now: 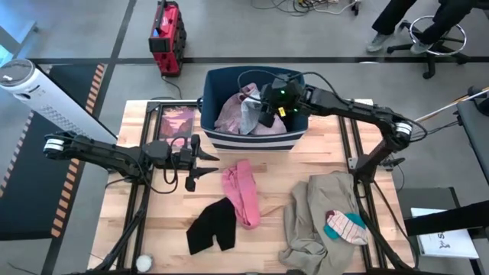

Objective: Sort clothes
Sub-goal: Put the light pink striped sock into the blue bin, then put the pink underwear into the blue bin

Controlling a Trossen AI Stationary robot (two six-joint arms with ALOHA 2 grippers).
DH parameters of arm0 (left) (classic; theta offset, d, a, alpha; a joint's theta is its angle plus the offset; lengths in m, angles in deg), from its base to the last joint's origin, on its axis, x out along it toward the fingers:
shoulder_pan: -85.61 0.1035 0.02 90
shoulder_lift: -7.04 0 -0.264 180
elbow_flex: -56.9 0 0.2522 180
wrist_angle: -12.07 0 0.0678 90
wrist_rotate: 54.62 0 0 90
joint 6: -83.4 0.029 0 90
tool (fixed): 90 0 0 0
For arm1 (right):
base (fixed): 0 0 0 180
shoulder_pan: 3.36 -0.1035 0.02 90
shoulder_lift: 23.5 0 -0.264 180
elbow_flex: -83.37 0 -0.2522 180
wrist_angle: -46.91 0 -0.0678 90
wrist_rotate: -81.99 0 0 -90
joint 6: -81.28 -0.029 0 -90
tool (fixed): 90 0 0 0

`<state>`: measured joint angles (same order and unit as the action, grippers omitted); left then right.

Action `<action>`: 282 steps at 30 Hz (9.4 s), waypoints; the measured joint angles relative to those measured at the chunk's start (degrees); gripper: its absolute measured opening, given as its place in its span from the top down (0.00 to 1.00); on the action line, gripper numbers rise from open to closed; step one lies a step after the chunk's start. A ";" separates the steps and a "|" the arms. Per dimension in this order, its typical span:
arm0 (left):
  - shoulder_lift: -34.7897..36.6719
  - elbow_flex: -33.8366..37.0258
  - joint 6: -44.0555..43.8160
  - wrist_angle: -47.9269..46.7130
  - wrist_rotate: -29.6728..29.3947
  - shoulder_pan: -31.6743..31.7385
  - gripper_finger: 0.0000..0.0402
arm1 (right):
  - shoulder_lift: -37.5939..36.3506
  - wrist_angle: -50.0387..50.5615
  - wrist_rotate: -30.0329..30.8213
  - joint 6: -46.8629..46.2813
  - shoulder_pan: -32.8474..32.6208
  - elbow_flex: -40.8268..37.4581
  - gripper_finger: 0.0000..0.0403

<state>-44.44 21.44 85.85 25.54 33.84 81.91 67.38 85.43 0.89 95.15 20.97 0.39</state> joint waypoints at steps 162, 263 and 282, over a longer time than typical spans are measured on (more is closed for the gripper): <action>-25.55 -0.02 -1.49 3.73 1.14 -2.08 0.44 | -5.01 13.29 6.21 -1.97 -0.07 8.72 0.73; -32.29 -49.84 11.01 -38.72 15.35 38.19 1.00 | -29.31 4.56 17.28 -13.46 -36.47 -20.54 0.94; -35.36 -54.54 10.07 -39.34 15.99 37.91 0.67 | -30.47 -0.10 17.27 -15.43 -36.45 -26.32 0.94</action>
<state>-79.81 -33.10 95.92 -13.80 49.83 119.82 36.91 85.33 18.17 79.72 -15.48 -25.92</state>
